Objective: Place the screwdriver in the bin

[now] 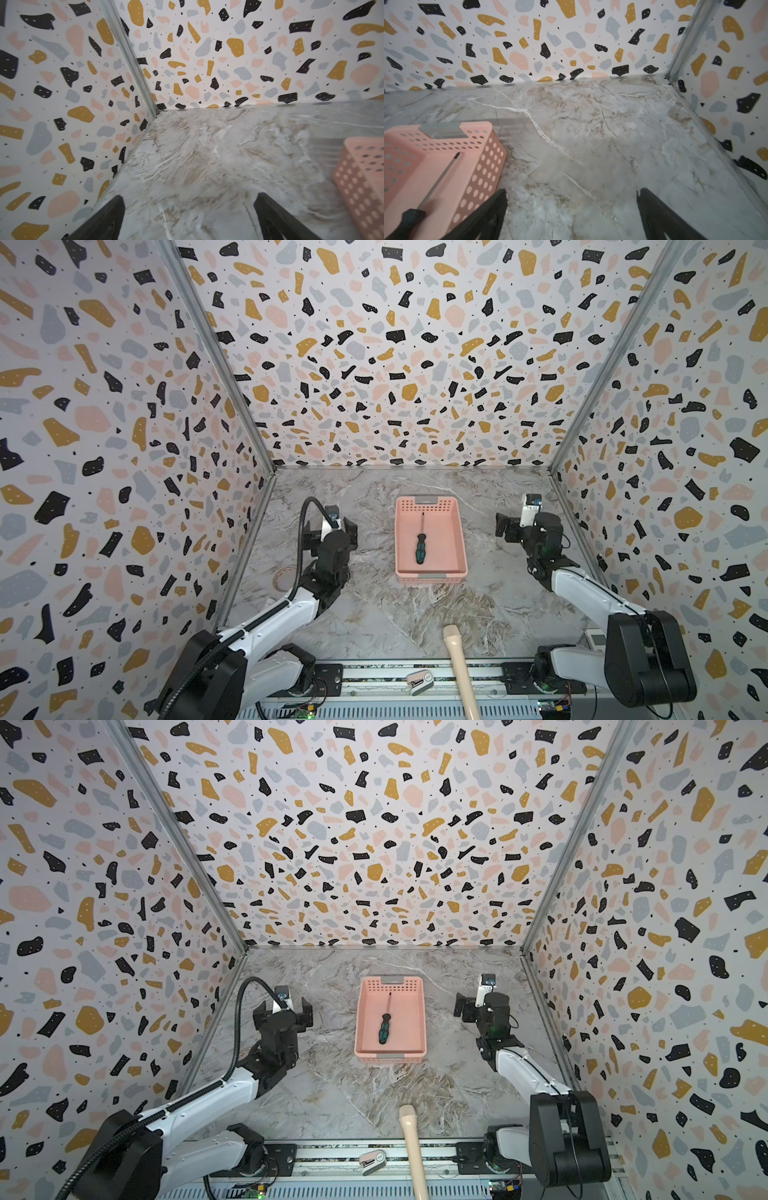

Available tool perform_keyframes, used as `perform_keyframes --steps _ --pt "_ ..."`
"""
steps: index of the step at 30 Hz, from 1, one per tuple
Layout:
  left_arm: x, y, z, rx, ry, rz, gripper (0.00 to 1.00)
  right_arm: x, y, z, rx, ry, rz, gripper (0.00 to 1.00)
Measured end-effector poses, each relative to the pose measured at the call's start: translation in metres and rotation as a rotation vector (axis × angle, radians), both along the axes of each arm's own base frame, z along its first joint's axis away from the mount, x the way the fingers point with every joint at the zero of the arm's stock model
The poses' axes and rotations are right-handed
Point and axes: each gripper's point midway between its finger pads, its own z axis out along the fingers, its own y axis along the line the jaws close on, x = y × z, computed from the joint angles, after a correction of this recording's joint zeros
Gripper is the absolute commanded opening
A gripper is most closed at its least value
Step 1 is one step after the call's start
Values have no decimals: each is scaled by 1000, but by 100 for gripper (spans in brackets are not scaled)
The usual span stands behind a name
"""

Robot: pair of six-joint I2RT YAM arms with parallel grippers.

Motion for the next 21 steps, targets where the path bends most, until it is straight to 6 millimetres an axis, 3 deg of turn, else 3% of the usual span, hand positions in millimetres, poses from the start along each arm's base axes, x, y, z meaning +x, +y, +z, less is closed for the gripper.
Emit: perform_keyframes --steps 2,5,13,21 --pt "-9 11 -20 48 21 31 100 -14 -7 -18 -27 16 -25 99" --pt "-15 22 -31 95 33 85 99 -25 -14 -36 -61 32 -50 99" --pt "-32 43 -68 164 44 136 100 -36 -19 -50 -101 -52 -80 99" --pt "-24 52 -46 56 -80 93 99 -31 -17 -45 -132 -119 -80 99"
